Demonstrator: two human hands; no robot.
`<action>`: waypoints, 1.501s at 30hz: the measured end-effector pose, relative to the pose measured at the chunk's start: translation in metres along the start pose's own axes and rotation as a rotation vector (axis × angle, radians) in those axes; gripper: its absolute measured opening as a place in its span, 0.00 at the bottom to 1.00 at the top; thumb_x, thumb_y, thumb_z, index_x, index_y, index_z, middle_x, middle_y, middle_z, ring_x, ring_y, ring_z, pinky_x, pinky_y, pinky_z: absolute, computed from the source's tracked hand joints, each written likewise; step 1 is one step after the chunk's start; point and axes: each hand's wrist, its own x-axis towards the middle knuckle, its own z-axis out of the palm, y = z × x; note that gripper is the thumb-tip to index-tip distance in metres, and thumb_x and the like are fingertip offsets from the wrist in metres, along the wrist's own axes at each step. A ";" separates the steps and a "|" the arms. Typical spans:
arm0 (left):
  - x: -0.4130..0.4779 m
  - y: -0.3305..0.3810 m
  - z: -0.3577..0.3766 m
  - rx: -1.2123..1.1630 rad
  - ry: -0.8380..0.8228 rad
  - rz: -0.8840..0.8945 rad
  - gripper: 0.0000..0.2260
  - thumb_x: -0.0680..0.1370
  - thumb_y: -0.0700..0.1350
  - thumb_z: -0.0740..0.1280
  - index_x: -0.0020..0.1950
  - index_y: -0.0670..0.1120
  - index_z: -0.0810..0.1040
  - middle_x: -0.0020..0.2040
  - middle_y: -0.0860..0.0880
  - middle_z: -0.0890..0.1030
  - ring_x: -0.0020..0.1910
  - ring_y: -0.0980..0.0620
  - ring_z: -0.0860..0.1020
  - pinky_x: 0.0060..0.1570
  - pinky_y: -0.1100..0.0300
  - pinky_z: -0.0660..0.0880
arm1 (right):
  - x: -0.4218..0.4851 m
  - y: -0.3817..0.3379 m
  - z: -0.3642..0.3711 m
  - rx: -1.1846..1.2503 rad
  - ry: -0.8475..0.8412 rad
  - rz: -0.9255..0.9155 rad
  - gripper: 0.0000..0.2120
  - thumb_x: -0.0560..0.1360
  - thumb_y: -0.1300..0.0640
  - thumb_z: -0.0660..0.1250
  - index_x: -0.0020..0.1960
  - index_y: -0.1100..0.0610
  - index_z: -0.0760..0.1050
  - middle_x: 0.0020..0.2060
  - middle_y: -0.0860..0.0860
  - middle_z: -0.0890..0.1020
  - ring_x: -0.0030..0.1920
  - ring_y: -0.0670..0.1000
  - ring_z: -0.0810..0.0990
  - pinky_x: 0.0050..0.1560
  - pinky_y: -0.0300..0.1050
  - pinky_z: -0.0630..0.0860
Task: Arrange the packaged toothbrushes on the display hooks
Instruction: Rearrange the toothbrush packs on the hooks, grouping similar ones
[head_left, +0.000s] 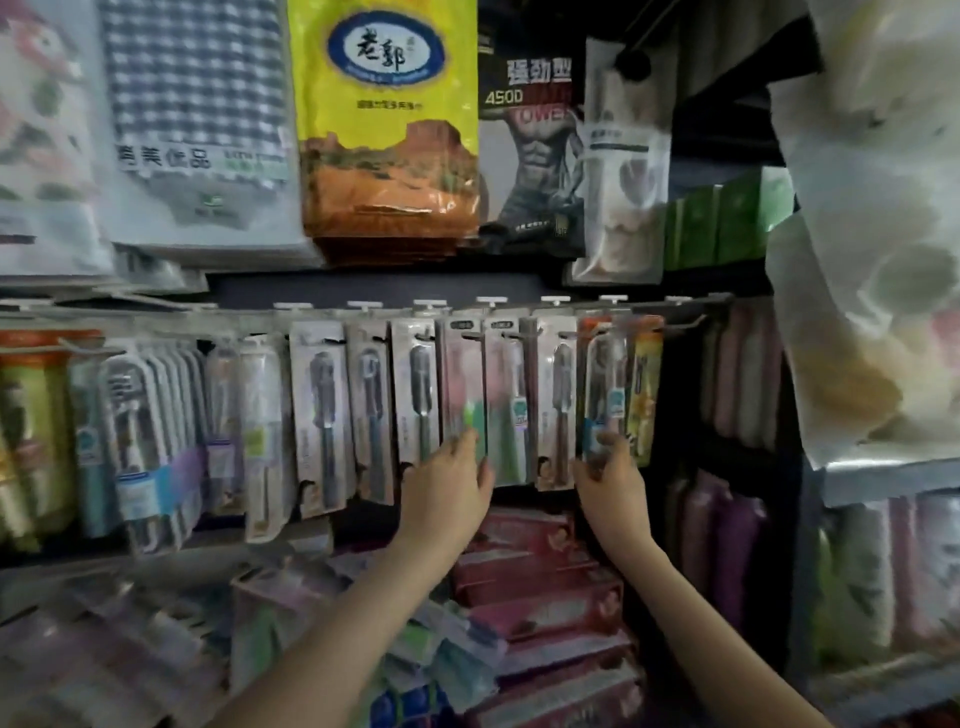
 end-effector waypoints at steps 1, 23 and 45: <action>0.009 0.006 0.012 0.023 -0.003 -0.046 0.22 0.81 0.52 0.56 0.72 0.44 0.63 0.53 0.48 0.78 0.41 0.49 0.79 0.38 0.55 0.78 | 0.005 0.007 -0.002 0.018 -0.022 -0.010 0.29 0.78 0.54 0.63 0.75 0.57 0.56 0.63 0.56 0.75 0.57 0.57 0.77 0.45 0.44 0.73; 0.080 0.053 0.090 -0.050 -0.041 -0.332 0.20 0.79 0.51 0.63 0.65 0.40 0.65 0.48 0.43 0.80 0.41 0.45 0.80 0.32 0.56 0.73 | 0.040 0.052 -0.017 0.116 -0.263 -0.102 0.13 0.78 0.61 0.60 0.62 0.57 0.70 0.41 0.48 0.76 0.39 0.45 0.74 0.36 0.34 0.69; 0.050 0.032 0.027 0.099 -0.025 -0.206 0.16 0.80 0.43 0.59 0.67 0.43 0.62 0.42 0.46 0.76 0.34 0.48 0.72 0.29 0.57 0.66 | 0.030 -0.006 0.004 0.227 -0.389 -0.207 0.17 0.79 0.54 0.62 0.67 0.55 0.67 0.48 0.51 0.77 0.48 0.50 0.77 0.47 0.43 0.74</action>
